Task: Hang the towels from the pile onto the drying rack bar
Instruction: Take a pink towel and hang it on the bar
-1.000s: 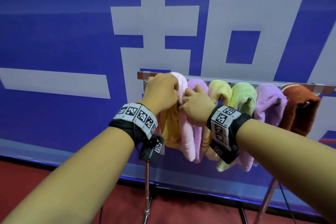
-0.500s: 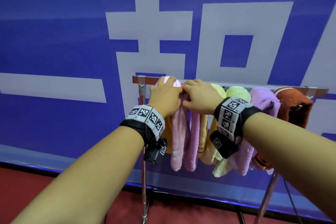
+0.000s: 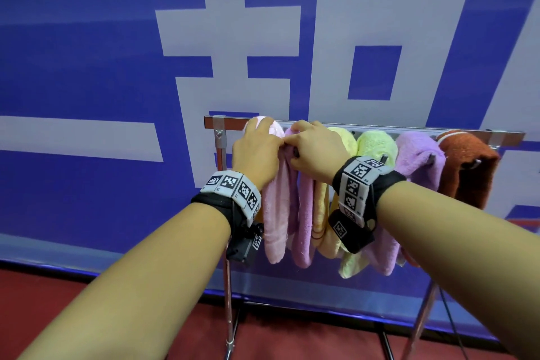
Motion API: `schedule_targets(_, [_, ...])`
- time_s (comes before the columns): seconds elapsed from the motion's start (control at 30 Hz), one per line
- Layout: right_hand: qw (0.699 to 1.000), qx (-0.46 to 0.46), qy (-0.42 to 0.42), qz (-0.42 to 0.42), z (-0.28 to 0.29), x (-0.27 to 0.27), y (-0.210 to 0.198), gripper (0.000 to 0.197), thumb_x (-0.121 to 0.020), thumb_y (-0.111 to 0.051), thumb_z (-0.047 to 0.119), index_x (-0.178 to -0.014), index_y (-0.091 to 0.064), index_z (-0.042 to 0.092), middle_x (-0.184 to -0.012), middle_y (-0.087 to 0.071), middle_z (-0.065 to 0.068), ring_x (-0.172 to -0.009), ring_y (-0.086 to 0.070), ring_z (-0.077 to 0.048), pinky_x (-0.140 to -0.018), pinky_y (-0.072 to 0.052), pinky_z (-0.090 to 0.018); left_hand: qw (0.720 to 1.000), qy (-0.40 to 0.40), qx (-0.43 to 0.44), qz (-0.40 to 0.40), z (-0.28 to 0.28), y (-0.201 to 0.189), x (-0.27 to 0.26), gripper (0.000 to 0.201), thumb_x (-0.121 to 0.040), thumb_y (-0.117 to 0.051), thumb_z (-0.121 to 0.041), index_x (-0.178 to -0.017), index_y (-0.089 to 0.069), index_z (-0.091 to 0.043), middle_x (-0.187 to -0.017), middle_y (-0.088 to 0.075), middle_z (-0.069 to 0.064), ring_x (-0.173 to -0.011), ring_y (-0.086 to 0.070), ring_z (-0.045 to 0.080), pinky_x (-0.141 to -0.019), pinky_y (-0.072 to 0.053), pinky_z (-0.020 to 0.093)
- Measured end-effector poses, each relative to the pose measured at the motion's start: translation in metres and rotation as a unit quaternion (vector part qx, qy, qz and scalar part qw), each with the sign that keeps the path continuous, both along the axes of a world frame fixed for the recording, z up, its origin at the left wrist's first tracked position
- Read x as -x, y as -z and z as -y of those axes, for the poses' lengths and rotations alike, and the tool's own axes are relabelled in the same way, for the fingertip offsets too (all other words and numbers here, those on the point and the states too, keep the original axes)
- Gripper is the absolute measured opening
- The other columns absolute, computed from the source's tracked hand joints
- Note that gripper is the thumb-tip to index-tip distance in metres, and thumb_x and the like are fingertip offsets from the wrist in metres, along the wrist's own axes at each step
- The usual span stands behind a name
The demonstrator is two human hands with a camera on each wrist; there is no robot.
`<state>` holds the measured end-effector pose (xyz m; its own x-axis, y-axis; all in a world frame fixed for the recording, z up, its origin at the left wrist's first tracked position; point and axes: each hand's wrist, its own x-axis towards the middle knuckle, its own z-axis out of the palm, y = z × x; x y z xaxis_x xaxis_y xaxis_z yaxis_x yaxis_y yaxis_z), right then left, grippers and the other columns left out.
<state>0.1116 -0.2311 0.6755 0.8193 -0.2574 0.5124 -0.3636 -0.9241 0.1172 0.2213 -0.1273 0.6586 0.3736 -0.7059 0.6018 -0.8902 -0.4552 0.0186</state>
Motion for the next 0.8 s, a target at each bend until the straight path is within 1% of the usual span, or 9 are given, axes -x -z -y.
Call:
schedule_targets(0.1, [0.999, 0.022, -0.014, 0.028, -0.002, 0.002, 0.004, 0.022, -0.083, -0.052, 0.026, -0.092, -0.071, 0.025, -0.088, -0.049, 0.004, -0.086, -0.057, -0.026, -0.054, -0.03, -0.029, 0.999, 0.02, 0.026, -0.019, -0.001, 0.004, -0.004, 0.028, -0.089, -0.062, -0.027, -0.116, -0.07, -0.032, -0.143, -0.041, -0.001, -0.14, -0.028, 0.025, -0.078, -0.051, 0.044])
schedule_targets(0.13, [0.999, 0.032, -0.024, 0.025, -0.002, 0.003, 0.006, 0.017, -0.082, -0.054, 0.023, -0.085, -0.071, 0.023, -0.085, -0.049, 0.003, -0.082, -0.058, -0.027, -0.052, -0.029, -0.029, 0.998, 0.025, 0.04, -0.029, -0.001, 0.006, -0.004, 0.027, -0.089, -0.062, -0.029, -0.114, -0.069, -0.033, -0.142, -0.041, -0.001, -0.139, -0.028, 0.023, -0.078, -0.051, 0.044])
schedule_targets(0.2, [0.998, 0.058, -0.036, 0.005, -0.001, 0.004, 0.009, 0.012, -0.082, -0.058, 0.019, -0.075, -0.069, 0.021, -0.087, -0.055, -0.001, -0.083, -0.057, -0.028, -0.049, -0.031, -0.029, 0.997, 0.026, 0.058, -0.05, 0.001, 0.007, -0.004, 0.027, -0.087, -0.062, -0.035, -0.113, -0.067, -0.034, -0.141, -0.04, -0.004, -0.138, -0.028, 0.021, -0.077, -0.049, 0.042])
schedule_targets(0.23, [0.997, 0.066, -0.034, -0.005, 0.0, 0.005, 0.009, 0.014, -0.084, -0.058, 0.02, -0.076, -0.068, 0.021, -0.091, -0.057, -0.002, -0.086, -0.056, -0.028, -0.048, -0.034, -0.029, 0.997, 0.023, 0.058, -0.054, 0.002, 0.008, -0.003, 0.028, -0.086, -0.063, -0.037, -0.114, -0.066, -0.035, -0.14, -0.039, -0.005, -0.138, -0.028, 0.02, -0.076, -0.048, 0.041])
schedule_targets(0.33, [0.995, 0.083, -0.031, -0.036, -0.003, 0.006, 0.005, 0.024, -0.088, -0.046, 0.027, -0.089, -0.07, 0.027, -0.105, -0.054, -0.005, -0.096, -0.053, -0.03, -0.051, -0.037, -0.031, 0.997, 0.015, 0.056, -0.045, 0.005, 0.007, -0.005, 0.03, -0.086, -0.063, -0.039, -0.116, -0.065, -0.035, -0.139, -0.04, -0.005, -0.136, -0.029, 0.021, -0.075, -0.05, 0.041])
schedule_targets(0.43, [0.992, 0.113, -0.003, -0.065, -0.011, 0.006, 0.001, 0.024, -0.094, -0.051, 0.023, -0.11, -0.068, 0.028, -0.116, -0.047, -0.007, -0.104, -0.048, -0.033, -0.056, -0.033, -0.033, 0.997, 0.013, 0.063, -0.031, 0.007, 0.009, -0.007, 0.029, -0.088, -0.06, -0.034, -0.117, -0.064, -0.034, -0.138, -0.042, -0.004, -0.136, -0.031, 0.022, -0.072, -0.048, 0.039])
schedule_targets(0.5, [0.99, 0.121, 0.022, -0.076, -0.013, 0.003, -0.001, 0.027, -0.096, -0.05, 0.019, -0.116, -0.066, 0.027, -0.12, -0.044, -0.006, -0.107, -0.046, -0.032, -0.058, -0.034, -0.033, 0.997, 0.013, 0.071, -0.025, 0.008, 0.01, -0.006, 0.026, -0.089, -0.058, -0.033, -0.115, -0.064, -0.032, -0.137, -0.044, -0.004, -0.135, -0.032, 0.022, -0.071, -0.047, 0.039])
schedule_targets(0.67, [0.989, 0.125, 0.017, -0.079, -0.009, 0.002, 0.001, 0.028, -0.097, -0.049, 0.022, -0.118, -0.065, 0.032, -0.124, -0.044, -0.005, -0.11, -0.046, -0.032, -0.059, -0.039, -0.035, 0.998, 0.009, 0.069, 0.001, 0.01, 0.011, -0.008, 0.028, -0.086, -0.062, -0.031, -0.114, -0.063, -0.031, -0.134, -0.046, -0.003, -0.132, -0.036, 0.023, -0.069, -0.052, 0.041])
schedule_targets(0.8, [0.994, 0.077, -0.02, -0.08, 0.001, 0.005, -0.004, 0.025, -0.093, -0.059, 0.025, -0.115, -0.064, 0.035, -0.129, -0.045, -0.003, -0.112, -0.047, -0.03, -0.059, -0.037, -0.034, 0.998, 0.001, 0.061, 0.009, 0.013, 0.013, -0.009, 0.036, -0.083, -0.067, -0.027, -0.118, -0.061, -0.029, -0.135, -0.045, -0.001, -0.132, -0.036, 0.024, -0.067, -0.049, 0.04])
